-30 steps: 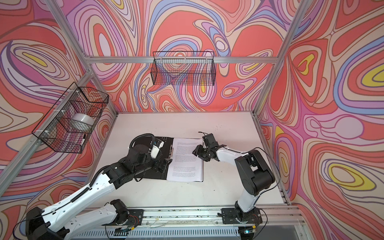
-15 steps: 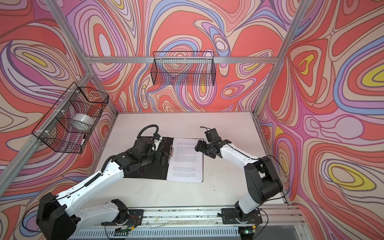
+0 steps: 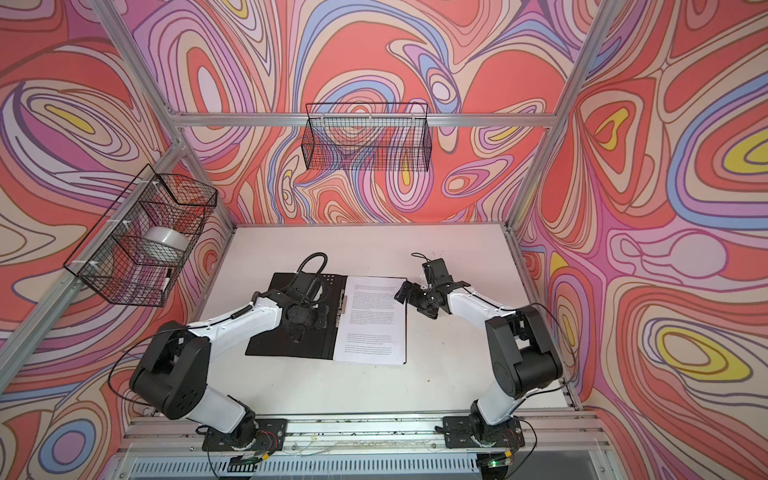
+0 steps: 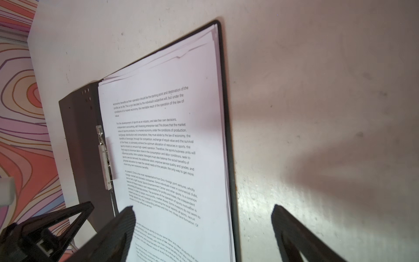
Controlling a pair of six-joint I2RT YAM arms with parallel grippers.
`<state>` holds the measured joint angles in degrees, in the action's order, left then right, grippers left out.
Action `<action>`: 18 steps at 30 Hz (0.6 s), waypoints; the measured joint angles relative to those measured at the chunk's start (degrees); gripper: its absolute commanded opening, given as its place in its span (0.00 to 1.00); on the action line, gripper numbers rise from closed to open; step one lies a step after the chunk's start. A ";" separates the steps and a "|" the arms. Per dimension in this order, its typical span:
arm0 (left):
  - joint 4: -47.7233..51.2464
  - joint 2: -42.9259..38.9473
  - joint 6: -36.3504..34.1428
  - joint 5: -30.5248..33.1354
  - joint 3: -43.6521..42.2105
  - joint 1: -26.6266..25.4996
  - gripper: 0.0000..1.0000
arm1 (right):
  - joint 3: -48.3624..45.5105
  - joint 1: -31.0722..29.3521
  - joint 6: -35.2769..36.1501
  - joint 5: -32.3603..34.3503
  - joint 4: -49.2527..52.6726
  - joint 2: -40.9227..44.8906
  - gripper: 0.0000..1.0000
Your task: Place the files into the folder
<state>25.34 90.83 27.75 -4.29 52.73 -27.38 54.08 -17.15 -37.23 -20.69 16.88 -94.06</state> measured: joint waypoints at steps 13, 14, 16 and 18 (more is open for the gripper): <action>-5.14 10.58 1.75 -5.14 5.68 0.00 0.00 | 0.50 1.88 0.31 -3.89 -2.36 -5.14 0.97; -5.49 10.84 1.97 -5.57 5.68 0.00 0.00 | 0.74 2.10 0.28 -4.09 -2.36 -5.40 0.96; -6.01 10.95 2.36 -6.43 5.68 0.07 0.00 | 1.31 2.64 0.22 -4.33 -2.40 -5.90 0.96; -6.58 11.19 2.67 -7.10 5.68 -0.04 0.00 | 1.97 3.37 0.09 -5.01 -2.75 -6.71 0.96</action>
<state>18.76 102.02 30.41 -11.40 58.41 -27.42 56.05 -13.78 -37.15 -25.69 14.13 -100.77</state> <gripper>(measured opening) 0.047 0.964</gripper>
